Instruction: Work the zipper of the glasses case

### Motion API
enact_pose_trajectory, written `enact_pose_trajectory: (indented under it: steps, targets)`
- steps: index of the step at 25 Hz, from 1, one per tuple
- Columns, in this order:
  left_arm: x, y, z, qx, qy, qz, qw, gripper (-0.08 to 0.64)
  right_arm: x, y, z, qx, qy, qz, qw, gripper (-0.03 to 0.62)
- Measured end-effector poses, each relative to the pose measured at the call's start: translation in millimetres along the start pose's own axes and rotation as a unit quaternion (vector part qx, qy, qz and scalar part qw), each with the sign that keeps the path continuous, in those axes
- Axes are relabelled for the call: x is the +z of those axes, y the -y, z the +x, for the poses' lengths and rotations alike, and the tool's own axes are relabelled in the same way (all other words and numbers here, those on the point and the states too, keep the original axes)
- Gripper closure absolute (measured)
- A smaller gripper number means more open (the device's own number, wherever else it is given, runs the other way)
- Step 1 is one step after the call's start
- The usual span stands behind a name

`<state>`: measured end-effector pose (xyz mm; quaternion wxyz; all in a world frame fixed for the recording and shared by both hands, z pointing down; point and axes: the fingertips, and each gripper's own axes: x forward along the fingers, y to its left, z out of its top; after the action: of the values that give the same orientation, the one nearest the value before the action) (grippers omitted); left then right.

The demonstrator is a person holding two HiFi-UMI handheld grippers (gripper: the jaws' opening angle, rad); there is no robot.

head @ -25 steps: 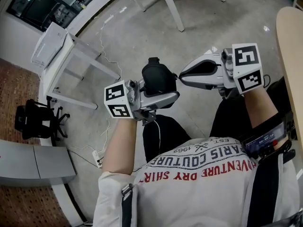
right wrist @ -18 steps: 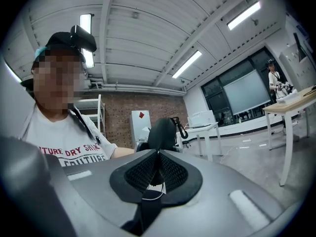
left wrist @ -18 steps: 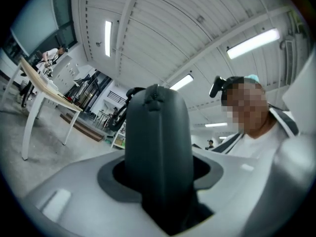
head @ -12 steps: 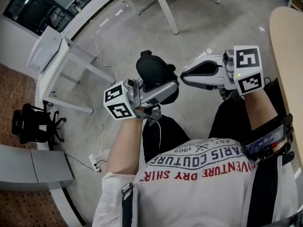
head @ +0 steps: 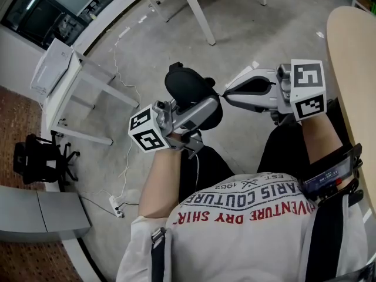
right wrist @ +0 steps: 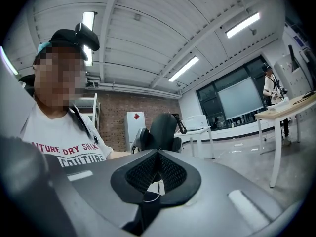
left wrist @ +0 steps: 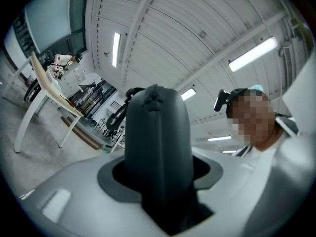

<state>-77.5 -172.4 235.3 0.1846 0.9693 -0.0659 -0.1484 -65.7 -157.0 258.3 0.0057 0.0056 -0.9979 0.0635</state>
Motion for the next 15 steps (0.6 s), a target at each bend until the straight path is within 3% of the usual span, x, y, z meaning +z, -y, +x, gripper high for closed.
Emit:
enact_pose_trajectory:
  steps: [9, 13, 15]
  targets:
    - [-1.9, -10.3, 1.1, 0.014, 0.01, -0.055, 0.9984, 0.31, -1.2, -0.1, -3.9, -0.021, -0.015, -0.044, 0.999, 0.594]
    - [2.3, -15.6, -3.0, 0.016, 0.017, -0.099, 0.9948, 0.309, 2.4, 0.7, 0.4, -0.037, -0.035, -0.087, 0.995, 0.594]
    - [6.9, -19.8, -7.5, 0.012, 0.027, -0.14, 0.9898, 0.31, 1.4, 0.9, 5.4, -0.044, -0.057, -0.116, 0.991, 0.595]
